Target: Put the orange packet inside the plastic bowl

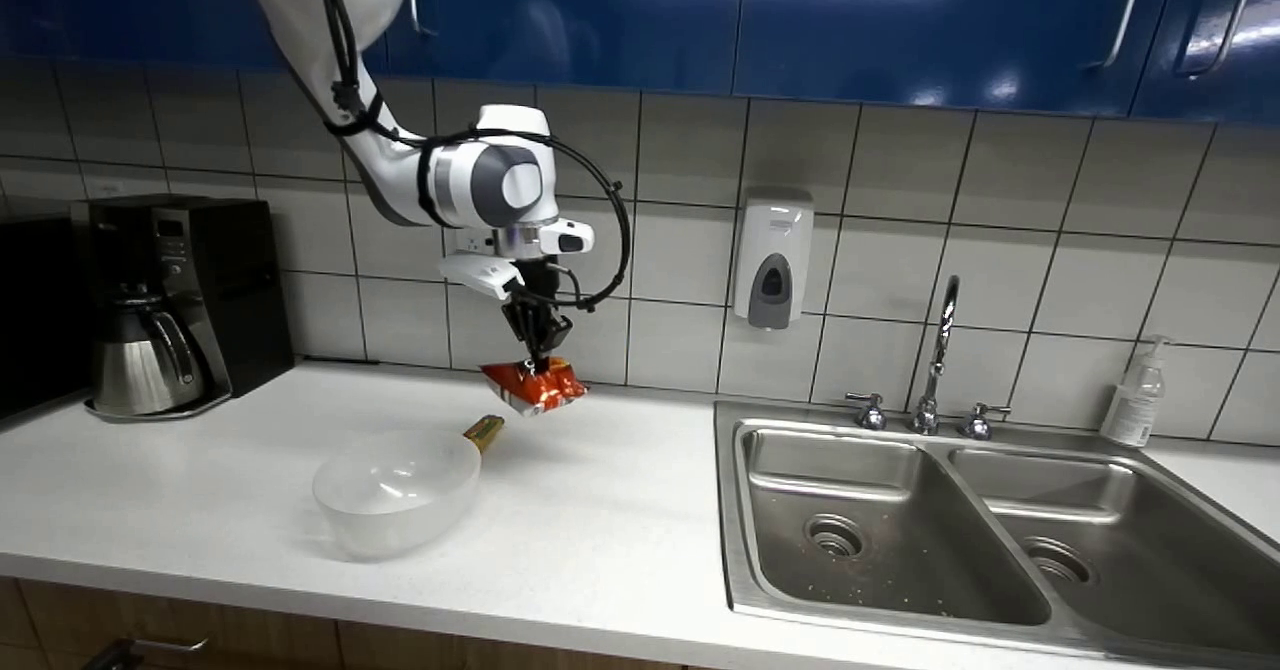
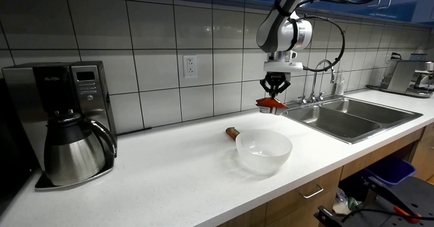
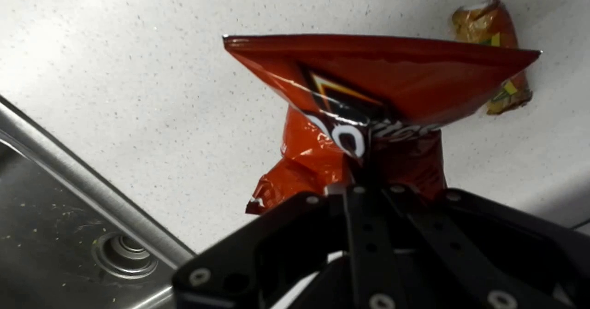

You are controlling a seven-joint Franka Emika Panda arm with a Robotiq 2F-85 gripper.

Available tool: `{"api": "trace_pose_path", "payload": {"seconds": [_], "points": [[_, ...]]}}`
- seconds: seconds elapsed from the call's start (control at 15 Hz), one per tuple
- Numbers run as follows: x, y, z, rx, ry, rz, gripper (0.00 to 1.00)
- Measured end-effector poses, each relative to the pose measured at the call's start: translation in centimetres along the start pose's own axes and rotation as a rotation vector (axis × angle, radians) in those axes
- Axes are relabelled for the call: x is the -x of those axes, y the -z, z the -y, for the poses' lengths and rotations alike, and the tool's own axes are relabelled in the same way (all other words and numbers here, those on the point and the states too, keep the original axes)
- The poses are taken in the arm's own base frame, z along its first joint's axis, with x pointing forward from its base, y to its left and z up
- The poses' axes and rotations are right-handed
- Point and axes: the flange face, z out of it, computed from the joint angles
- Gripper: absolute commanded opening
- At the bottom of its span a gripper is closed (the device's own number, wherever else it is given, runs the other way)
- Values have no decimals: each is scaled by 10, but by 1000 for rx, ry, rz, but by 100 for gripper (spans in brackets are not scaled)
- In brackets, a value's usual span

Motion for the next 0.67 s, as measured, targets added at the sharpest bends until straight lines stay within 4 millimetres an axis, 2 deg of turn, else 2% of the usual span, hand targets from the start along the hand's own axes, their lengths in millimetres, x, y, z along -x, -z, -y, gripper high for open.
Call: {"api": "trace_pose_path", "payload": {"seconds": [0.67], "points": [[94,29,19,-55,203,49,0]]}}
